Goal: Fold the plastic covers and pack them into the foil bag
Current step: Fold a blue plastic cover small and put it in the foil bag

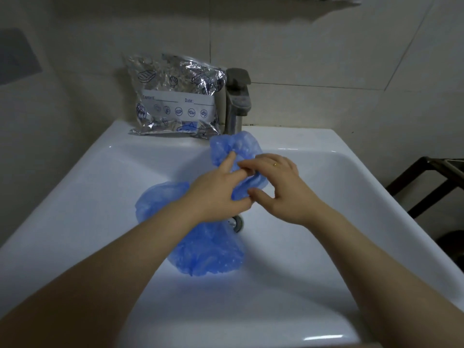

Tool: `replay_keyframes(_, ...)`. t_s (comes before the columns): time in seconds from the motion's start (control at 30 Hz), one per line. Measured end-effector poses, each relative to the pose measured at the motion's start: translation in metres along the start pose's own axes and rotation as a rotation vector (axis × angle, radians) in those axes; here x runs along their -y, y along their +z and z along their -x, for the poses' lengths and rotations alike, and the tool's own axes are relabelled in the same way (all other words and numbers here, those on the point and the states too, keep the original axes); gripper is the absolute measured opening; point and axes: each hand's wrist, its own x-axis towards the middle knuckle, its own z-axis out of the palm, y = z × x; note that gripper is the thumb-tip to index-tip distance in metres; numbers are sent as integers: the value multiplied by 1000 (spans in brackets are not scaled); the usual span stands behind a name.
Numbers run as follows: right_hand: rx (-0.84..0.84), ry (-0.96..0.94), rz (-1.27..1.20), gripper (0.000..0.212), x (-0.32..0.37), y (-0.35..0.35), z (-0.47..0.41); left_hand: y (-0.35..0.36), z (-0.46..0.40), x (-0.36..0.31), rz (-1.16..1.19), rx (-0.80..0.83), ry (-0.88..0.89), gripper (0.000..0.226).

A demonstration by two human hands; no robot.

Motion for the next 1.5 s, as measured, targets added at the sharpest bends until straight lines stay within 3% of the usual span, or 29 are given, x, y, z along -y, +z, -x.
replay_keyframes(0.07, -2, 7, 95, 51, 3, 1, 1, 0, 0, 0, 153, 21, 42, 61)
replay_keyframes(0.17, 44, 25, 192, 57, 8, 5, -2, 4, -3, -6, 324, 12, 33, 52)
replay_keyframes(0.3, 9, 59, 247, 69, 14, 14, -2, 10, -4, -11, 612, 1, -93, 77)
replay_keyframes(0.37, 9, 32, 255, 59, 14, 16, -2, 8, -4, -10, 738, -50, -171, 87)
replay_keyframes(0.47, 56, -132, 342, 27, 15, 18, -2, 1, -3, -10, 882, -79, -200, 86)
replay_keyframes(0.6, 40, -172, 435, 16, 23, 17, -5, -4, 1, -12, 858, -81, -175, 88)
replay_keyframes(0.7, 211, -115, 522, 17, 29, 12, -8, -3, 1, -13, 882, -39, -202, 83)
replay_keyframes(0.77, 310, -45, 473, 26, 26, 13, -6, 1, -1, -16, 772, -41, -244, 68)
replay_keyframes(0.87, 279, 13, 514, 30, 21, 11, -5, 3, -3, -18, 620, -292, -249, 22)
replay_keyframes(0.93, 248, 13, 555, 32, 12, 11, -6, 0, -2, -12, 457, -444, -210, 6)
replay_keyframes(1.0, 225, -77, 545, 27, 6, 9, -8, -4, -2, -4, 324, -472, -163, 12)
replay_keyframes(1.03, 211, -99, 505, 22, 7, 7, -8, -5, -2, -2, 259, -441, -153, 25)
replay_keyframes(1.1, 191, -178, 482, 18, 7, 5, -7, -4, -4, 4, 185, -303, -169, 56)
replay_keyframes(1.17, 218, -183, 440, 35, 5, 7, -6, -4, -5, 7, 249, -143, -227, 64)
replay_keyframes(1.23, 122, -189, 418, 38, 6, 2, -7, -2, -5, 12, 263, -26, -302, 45)
replay_keyframes(1.3, 7, -178, 369, 15, 8, -9, -8, -3, -6, 16, 113, -71, -301, 14)
replay_keyframes(1.37, -39, -157, 299, 22, 3, -21, -7, -5, -7, 22, 112, -174, -297, 12)
replay_keyframes(1.5, 126, 20, 281, 25, -17, -36, -4, -15, -9, 34, 500, -301, -371, 13)
